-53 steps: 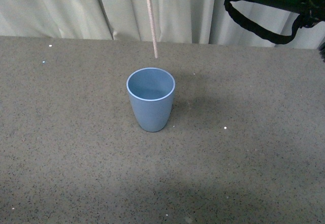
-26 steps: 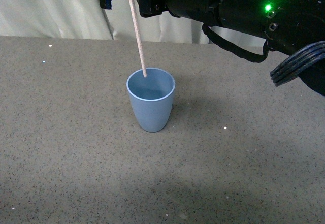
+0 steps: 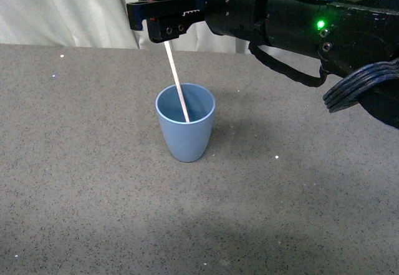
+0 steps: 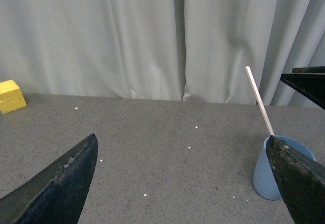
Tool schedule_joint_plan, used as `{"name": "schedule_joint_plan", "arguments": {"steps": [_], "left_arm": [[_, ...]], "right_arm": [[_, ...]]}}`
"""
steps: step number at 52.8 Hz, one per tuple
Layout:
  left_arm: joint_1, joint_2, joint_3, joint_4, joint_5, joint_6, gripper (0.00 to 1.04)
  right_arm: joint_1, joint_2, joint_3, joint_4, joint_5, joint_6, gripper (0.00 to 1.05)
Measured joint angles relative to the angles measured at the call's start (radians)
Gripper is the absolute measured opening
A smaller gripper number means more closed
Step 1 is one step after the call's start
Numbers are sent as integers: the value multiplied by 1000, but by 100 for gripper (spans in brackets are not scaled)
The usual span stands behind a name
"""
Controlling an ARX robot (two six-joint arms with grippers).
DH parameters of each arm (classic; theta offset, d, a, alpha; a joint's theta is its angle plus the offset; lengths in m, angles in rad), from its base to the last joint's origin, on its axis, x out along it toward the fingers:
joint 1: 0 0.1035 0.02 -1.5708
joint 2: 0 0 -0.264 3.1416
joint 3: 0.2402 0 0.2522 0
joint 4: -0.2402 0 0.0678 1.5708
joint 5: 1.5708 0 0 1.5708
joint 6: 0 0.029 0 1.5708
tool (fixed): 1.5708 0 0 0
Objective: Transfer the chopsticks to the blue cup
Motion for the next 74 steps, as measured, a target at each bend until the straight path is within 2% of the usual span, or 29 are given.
{"name": "schedule_joint_plan", "arguments": {"steps": [8,17,18,20,22,23,26,34,47,49,61,74], "left_arm": [[0,0,0,0,0,0,98],[0,0,0,0,0,0,98],[0,0,0,0,0,0,98],[0,0,0,0,1,0,98],[0,0,0,0,0,0,98],[0,0,0,0,-1,0,98],[0,0,0,0,-1,0,98],[0,0,0,0,1,0,98],[0,0,0,0,0,0,98],[0,0,0,0,0,0,98],[0,0,0,0,0,0,98],[0,0,0,0,0,0,98]], "right_arm": [[-6,-21,0,19,51,9,97],[-19,-63,-19,40,125,-5,95],[-13,-68,-26,54,169,-11,92],[-9,-90,-72,98,424,-40,84],[-16,-126,-130,127,569,-56,77],[-22,-147,-163,139,625,-63,73],[-50,-204,-242,162,713,-69,64],[-135,-319,-427,252,673,-82,41],[-233,-493,-639,255,574,-86,4],[-245,-521,-660,252,561,-90,1],[-328,-708,-789,187,483,-89,1],[-404,-963,-888,34,400,-89,1]]}}
